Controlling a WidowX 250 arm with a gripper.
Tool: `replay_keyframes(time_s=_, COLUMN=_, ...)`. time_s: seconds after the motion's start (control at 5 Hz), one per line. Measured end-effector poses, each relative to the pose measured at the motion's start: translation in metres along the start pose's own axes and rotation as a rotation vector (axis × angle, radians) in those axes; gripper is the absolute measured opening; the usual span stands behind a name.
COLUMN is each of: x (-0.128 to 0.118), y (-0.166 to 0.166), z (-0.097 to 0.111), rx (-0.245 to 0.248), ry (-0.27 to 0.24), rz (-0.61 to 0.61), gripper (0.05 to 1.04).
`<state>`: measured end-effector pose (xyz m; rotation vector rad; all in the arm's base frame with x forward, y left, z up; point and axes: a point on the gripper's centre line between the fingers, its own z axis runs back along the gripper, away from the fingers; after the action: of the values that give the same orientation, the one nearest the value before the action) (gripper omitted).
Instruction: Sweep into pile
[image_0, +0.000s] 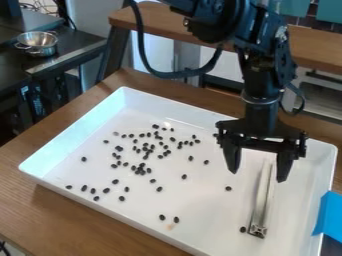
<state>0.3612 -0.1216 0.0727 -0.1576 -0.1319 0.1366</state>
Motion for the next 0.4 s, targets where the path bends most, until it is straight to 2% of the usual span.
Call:
replay_keyframes(time_s=0.2, x=-0.0030, y=0.0027, z=-0.0117, rx=0.014, ry=0.031, rz=0.009, gripper=1.000)
replay_keyframes(time_s=0.4, x=0.0002, y=0.0038, z=-0.0115, rx=0.025, ry=0.010, rz=0.023, gripper=1.001)
